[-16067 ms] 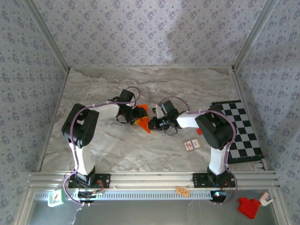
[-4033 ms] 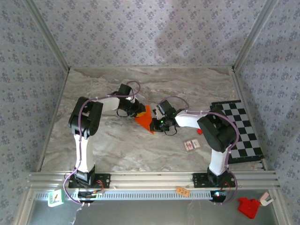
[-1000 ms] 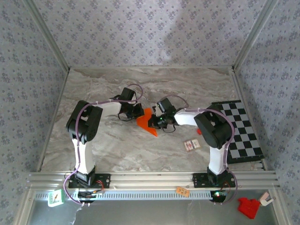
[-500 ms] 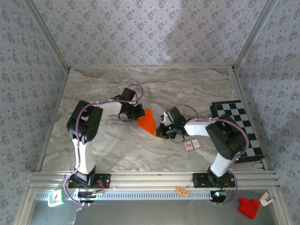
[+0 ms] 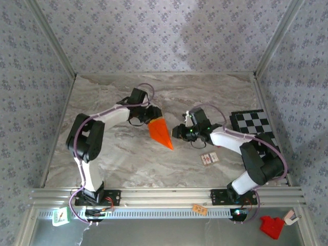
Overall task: Fold a paper plane with a square sheet of paper (pick it up from the middle)
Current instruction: Pick up the paper from the center of the table.
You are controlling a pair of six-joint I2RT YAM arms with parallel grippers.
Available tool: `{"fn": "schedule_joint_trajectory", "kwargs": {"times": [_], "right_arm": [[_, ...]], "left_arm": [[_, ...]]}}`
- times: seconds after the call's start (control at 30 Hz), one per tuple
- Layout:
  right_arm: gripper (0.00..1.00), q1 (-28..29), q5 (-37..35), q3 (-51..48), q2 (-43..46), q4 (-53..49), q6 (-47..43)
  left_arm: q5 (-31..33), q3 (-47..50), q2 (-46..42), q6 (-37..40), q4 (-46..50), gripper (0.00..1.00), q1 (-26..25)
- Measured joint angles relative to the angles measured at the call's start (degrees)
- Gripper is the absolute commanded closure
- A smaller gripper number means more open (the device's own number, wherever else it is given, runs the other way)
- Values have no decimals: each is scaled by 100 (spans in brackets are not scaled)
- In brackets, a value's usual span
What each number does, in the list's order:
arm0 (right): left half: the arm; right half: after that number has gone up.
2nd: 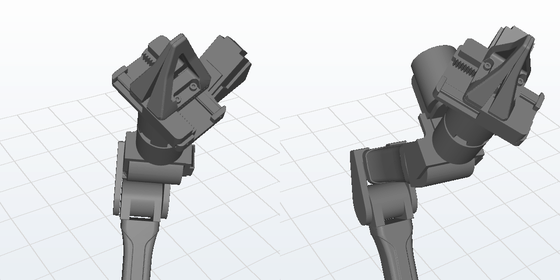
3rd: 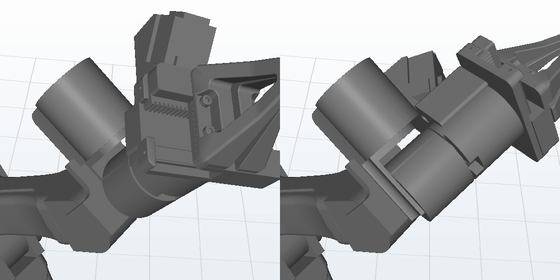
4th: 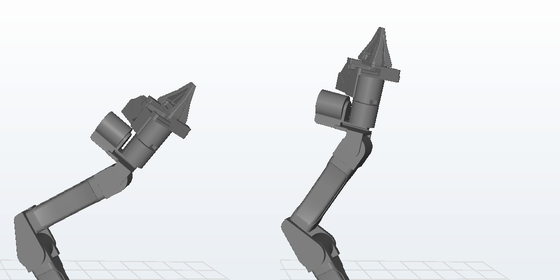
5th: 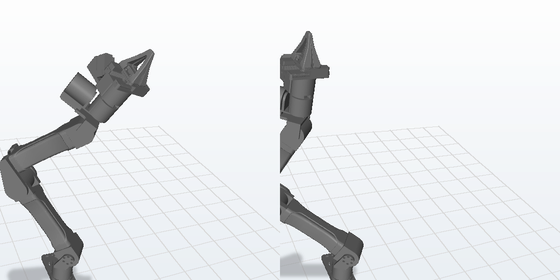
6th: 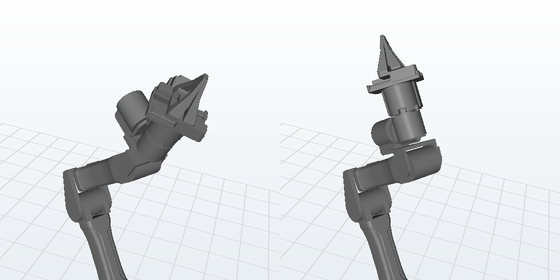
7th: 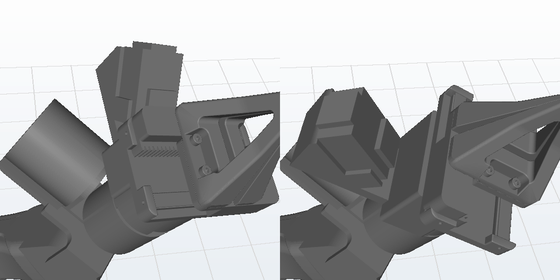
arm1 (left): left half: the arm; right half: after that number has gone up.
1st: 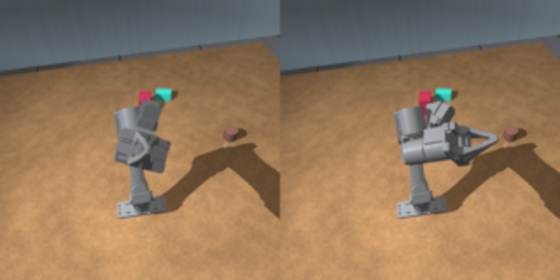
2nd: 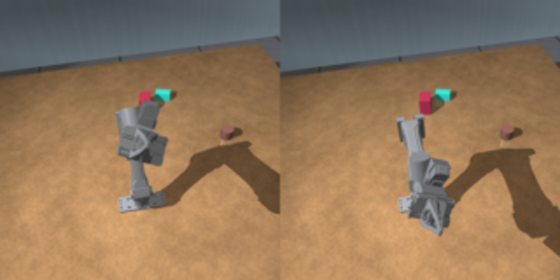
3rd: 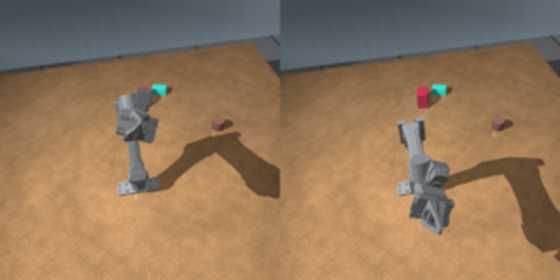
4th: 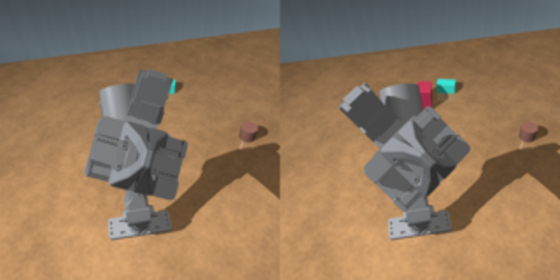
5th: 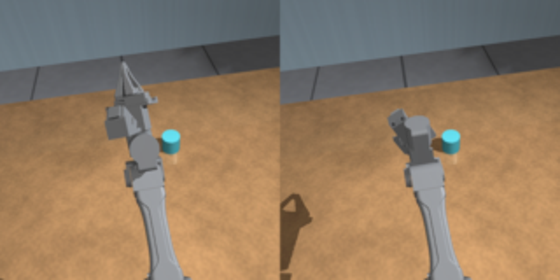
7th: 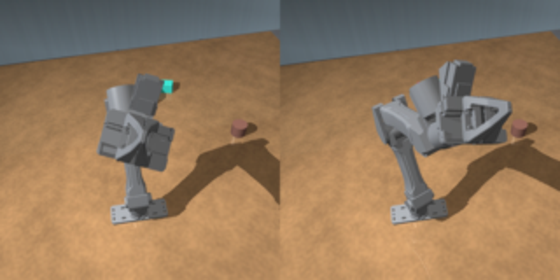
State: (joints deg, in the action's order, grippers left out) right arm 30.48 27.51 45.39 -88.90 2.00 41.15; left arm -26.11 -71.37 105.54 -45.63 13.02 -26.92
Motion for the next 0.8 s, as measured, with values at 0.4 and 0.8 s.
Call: {"fn": "schedule_joint_trajectory", "kwargs": {"times": [0.4,0.8], "right_arm": [[65,-83,422,979,-1416,212,-251],[83,-83,938,1558,-2127,122,-807]], "left_arm": [[-24,1596,-918,-931,-796,23,715],[-26,2173,-1150,-1257,-1047,9,861]]}}
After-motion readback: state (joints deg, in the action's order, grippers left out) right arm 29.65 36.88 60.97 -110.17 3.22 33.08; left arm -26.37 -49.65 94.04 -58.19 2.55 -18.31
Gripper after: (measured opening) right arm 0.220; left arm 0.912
